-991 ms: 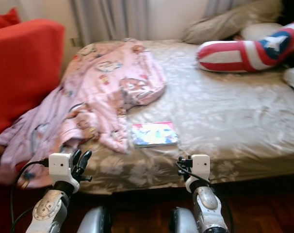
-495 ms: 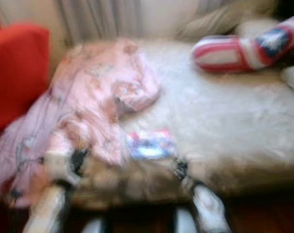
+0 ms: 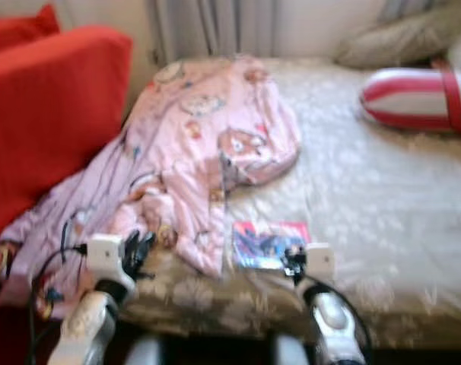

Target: Clean up the room

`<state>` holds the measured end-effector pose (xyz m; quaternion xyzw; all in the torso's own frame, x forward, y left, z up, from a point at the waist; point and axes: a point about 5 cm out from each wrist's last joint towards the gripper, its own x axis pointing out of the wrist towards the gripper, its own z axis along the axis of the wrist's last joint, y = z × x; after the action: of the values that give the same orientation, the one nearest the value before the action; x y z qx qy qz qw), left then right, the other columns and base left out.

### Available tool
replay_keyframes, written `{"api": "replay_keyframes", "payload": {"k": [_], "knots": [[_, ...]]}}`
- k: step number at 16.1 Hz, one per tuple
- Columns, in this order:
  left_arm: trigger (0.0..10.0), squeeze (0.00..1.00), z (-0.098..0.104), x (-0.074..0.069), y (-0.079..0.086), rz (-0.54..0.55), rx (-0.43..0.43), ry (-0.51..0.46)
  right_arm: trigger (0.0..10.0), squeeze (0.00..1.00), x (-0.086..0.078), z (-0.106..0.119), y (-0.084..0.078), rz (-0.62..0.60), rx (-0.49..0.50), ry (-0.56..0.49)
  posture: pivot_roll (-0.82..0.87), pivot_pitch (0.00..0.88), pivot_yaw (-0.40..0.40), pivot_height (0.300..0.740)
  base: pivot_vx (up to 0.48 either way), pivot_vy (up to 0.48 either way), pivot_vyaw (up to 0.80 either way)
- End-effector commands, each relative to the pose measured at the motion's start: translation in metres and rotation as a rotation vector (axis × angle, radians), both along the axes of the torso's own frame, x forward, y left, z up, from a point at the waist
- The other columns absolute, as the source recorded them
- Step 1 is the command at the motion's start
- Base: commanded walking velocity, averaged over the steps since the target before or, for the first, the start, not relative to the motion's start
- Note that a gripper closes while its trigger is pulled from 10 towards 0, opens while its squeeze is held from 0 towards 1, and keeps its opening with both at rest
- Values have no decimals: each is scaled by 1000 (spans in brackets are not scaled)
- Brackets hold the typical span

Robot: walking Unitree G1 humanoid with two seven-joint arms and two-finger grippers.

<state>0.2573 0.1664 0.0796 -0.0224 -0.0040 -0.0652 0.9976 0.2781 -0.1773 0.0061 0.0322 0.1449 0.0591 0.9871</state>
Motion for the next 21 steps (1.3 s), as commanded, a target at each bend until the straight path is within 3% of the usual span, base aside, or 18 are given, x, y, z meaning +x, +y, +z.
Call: {"api": "replay_keyframes", "payload": {"k": [1,7,9,15,19,20,21], "knots": [[10000,0,0,-3,5,21,-7,5,10000,0,1,-1,5,6,-4,0,77,0,6,579,0,0,0],[10000,0,1,7,8,27,10,-8,10000,0,5,4,-15,-161,-28,-3,71,0,4,569,0,0,0],[10000,0,3,10,7,23,21,-18,10000,0,3,3,-13,-152,-24,-20,74,0,-1,549,0,0,0],[10000,0,2,11,6,18,40,-19,10000,0,4,0,-12,-180,19,9,74,0,-1,549,0,0,0],[10000,0,1,10,5,19,50,-17,10000,0,10,-1,-16,-273,226,59,89,0,-2,549,0,0,0],[10000,0,2,10,5,19,52,-16,10000,749,11,-1,-16,-283,265,67,93,2,-1,549,0,0,0],[10000,0,2,7,6,21,55,-17,10000,1000,11,-4,-15,-298,338,86,98,11,1,549,0,0,0]]}}
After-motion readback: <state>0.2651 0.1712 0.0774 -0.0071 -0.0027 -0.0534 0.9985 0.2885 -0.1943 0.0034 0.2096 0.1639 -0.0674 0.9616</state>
